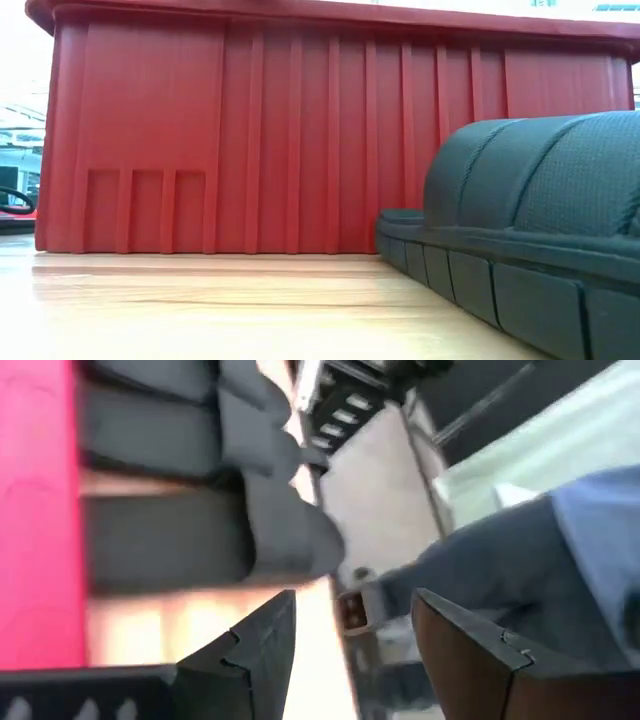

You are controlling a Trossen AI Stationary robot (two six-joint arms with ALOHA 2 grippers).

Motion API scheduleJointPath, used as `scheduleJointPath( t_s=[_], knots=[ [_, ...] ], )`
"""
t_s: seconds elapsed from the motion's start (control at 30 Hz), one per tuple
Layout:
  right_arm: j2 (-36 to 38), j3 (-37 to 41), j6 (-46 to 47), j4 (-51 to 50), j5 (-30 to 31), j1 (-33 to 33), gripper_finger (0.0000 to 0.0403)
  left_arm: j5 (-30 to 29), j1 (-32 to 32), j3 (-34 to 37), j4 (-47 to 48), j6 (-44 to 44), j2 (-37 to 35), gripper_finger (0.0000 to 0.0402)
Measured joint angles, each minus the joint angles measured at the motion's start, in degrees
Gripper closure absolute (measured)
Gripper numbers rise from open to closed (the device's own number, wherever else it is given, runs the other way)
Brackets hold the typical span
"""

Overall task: Pick and place slides into bin
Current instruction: Put the black slide into the red bin

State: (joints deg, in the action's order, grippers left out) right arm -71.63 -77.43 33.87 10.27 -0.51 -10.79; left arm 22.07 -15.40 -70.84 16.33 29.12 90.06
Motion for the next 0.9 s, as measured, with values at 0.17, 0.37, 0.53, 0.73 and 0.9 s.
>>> scheduleJointPath(
  t_s=[0.17, 0.37, 0.53, 0.73, 0.9],
  knots=[
    [0.0, 0.0, 0.0, -0.2, 0.0, 0.0, 0.0138, -7.9, -0.2, -0.2, 4.4, -2.4, 0.5, 0.0200],
    [0.0, 0.0, 0.5, -0.1, 0.0, 0.0, 0.0138, -15.7, 2.0, -0.2, 4.4, -3.6, 0.6, 0.0200],
    [0.0, 0.0, 1.3, -0.1, -1.2, 0.0, 0.0138, -16.5, 4.0, -0.2, 8.7, -5.6, 0.6, 0.0211],
    [0.0, 0.0, 1.5, -0.4, -1.3, 0.0, 0.0138, -17.2, 5.0, -0.2, 14.9, -7.2, -0.7, 0.0260],
    [0.0, 0.0, 1.5, -0.6, -1.3, 0.0, 0.0138, -15.6, 5.8, 0.2, 16.9, -8.5, -3.6, 0.0287]
  ],
)
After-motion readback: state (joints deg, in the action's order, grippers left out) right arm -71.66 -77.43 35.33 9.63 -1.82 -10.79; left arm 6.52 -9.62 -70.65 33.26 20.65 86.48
